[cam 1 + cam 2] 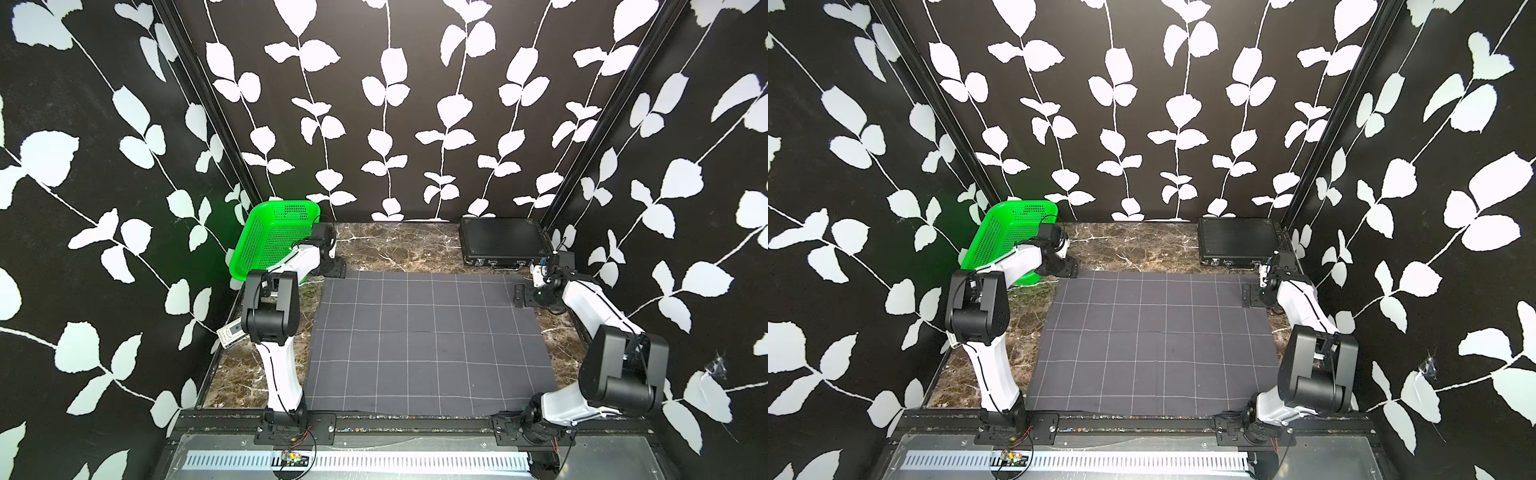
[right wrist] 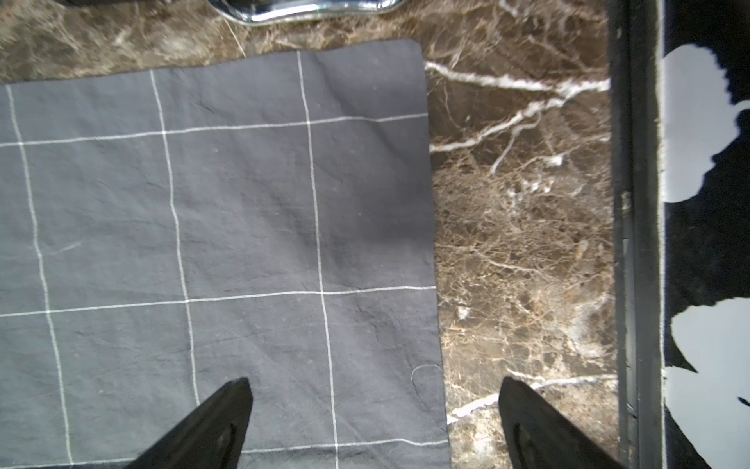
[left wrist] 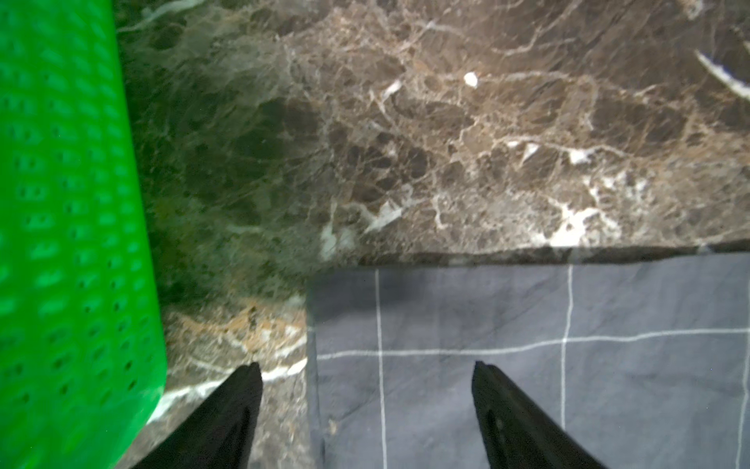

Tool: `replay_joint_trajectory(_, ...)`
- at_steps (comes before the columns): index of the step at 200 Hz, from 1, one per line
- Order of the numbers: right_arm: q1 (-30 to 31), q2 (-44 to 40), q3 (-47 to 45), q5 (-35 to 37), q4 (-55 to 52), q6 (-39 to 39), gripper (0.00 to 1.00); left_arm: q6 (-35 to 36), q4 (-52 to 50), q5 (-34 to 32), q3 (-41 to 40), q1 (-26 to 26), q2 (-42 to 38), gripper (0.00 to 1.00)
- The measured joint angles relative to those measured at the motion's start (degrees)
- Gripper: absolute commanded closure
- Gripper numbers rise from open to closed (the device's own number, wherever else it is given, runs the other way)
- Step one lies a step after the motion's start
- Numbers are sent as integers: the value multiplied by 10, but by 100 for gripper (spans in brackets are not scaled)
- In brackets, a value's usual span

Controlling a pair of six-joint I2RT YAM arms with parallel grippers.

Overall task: Roll up the pillowcase
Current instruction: Fold the pillowcase at the center of the board.

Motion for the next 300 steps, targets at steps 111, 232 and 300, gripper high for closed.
replay_joint_trajectory(111,-1,46,14,-30,21,14,4,13,-43,76,34,38,50,19)
replay_joint_trajectory(232,-1,170,99,-56,49,40,6,18,-57,151,81,44,86,69)
replay_joint_trajectory(300,-1,182,108,-56,49,41,8,19,-83,164,89,44,87,100)
